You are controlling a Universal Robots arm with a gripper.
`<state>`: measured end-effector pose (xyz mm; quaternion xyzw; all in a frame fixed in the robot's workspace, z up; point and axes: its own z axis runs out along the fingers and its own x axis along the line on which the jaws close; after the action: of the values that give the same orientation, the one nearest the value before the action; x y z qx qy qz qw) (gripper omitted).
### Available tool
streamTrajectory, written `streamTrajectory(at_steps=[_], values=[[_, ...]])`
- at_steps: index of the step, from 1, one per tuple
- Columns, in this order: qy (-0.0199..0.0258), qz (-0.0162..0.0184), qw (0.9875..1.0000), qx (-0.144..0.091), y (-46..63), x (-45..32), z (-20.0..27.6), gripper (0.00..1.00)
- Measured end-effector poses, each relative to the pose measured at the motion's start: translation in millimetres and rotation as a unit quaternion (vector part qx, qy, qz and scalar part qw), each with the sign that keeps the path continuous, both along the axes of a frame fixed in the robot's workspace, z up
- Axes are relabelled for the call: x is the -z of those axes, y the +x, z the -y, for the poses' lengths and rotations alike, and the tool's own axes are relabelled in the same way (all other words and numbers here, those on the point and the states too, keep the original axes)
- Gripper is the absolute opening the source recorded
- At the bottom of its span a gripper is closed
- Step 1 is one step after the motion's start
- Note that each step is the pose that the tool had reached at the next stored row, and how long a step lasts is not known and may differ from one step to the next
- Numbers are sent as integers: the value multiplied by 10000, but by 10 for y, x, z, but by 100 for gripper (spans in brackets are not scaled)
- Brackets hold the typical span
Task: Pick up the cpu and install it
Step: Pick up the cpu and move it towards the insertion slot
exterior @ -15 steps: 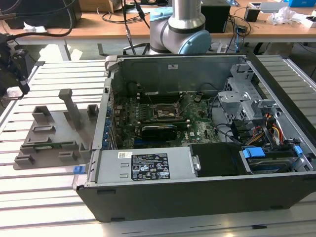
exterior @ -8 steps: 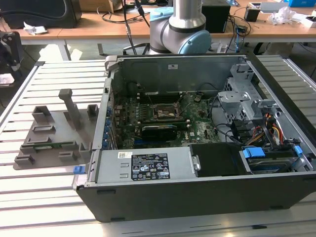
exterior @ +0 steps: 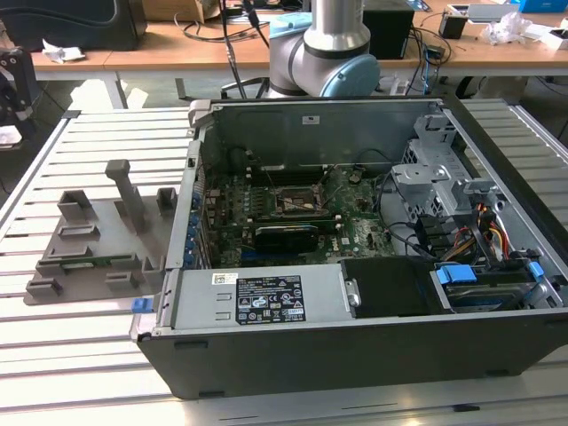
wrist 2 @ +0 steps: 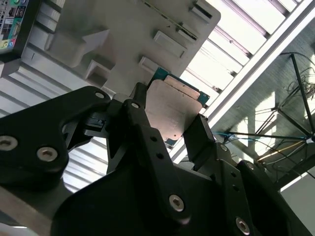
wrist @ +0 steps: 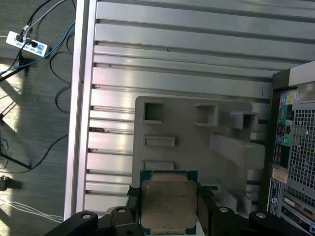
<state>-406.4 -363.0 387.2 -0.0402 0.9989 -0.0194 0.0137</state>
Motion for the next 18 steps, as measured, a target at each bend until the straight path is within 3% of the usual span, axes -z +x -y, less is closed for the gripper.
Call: streamTrajectory(at_steps=[18], values=[[7,0,10000,0,0,-234,0,55]])
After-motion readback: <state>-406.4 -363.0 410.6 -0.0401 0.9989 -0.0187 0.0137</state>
